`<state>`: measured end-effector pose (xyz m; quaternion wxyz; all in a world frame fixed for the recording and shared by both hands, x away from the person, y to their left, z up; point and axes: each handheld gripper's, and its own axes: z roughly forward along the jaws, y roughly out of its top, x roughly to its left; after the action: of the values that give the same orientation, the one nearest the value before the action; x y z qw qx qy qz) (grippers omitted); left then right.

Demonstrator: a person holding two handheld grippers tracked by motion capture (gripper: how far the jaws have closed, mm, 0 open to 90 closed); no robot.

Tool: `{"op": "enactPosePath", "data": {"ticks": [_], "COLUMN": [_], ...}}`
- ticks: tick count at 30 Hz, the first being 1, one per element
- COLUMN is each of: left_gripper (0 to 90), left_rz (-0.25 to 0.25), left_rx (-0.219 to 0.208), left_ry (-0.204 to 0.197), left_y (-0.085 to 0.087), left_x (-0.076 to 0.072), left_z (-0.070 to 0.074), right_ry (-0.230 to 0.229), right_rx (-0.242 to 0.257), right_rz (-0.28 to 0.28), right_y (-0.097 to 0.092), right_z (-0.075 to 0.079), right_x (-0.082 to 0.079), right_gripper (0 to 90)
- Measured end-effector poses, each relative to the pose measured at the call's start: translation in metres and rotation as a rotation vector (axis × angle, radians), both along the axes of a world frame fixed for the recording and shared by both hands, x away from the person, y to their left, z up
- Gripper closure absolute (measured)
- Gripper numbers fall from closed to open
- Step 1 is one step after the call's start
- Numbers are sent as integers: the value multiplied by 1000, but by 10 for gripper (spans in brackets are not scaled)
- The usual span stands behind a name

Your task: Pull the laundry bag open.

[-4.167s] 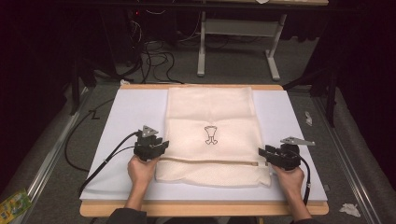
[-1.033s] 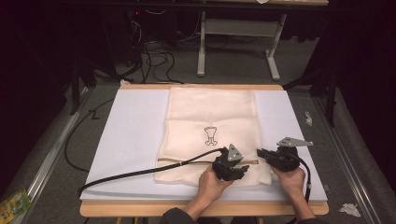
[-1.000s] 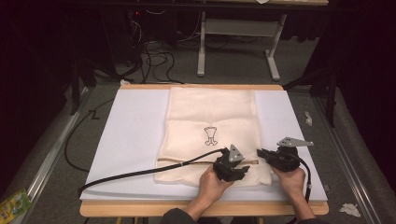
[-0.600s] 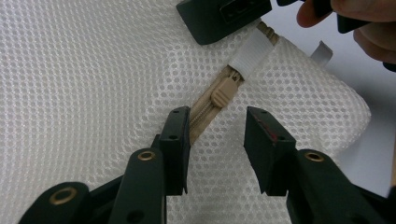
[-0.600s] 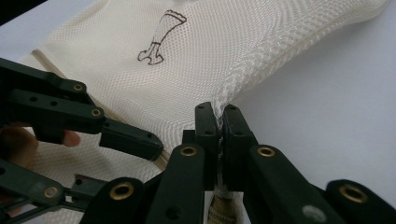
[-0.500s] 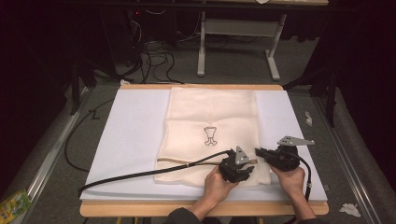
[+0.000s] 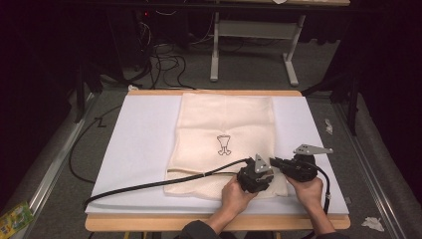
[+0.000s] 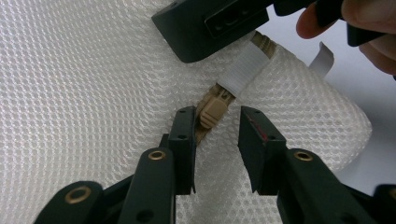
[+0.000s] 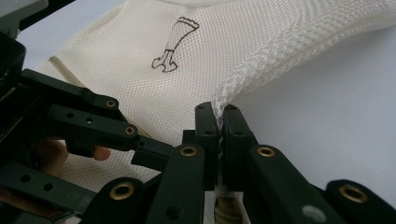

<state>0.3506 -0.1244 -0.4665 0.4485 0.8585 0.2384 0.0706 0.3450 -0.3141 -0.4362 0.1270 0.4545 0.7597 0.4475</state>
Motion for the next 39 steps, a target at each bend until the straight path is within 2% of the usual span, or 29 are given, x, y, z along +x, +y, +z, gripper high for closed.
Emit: {"op": "enactPosePath", "data": {"ticks": [5,12,17,20,29,36,39], "left_gripper": [697,709,711,728,760,827,861], "left_rz": [-15,-26,-28,-53,-37,-30,-34], "left_rx": [-23,-8,-11,-31,-42,-39,-40], "left_ry": [24,7,11,17,41,38,49], "left_y": [0,3,3,4,1,1,1], "left_x": [-1,-4,-5,-7,-3,0,0], "left_z": [1,3,4,5,0,1,0], "right_ry": [-4,-5,-2,-6,-3,-7,-5], "right_rx": [1,-8,-5,-14,-19,-19,-20], "right_rz": [-4,-5,-9,-14,-16,-11,-13], "right_y": [1,0,0,0,3,3,1], "right_z": [-1,-2,-4,-4,-4,-3,-5], "right_x": [0,1,1,0,0,0,0], "right_gripper": [881,881,881,881,881,880,880]}}
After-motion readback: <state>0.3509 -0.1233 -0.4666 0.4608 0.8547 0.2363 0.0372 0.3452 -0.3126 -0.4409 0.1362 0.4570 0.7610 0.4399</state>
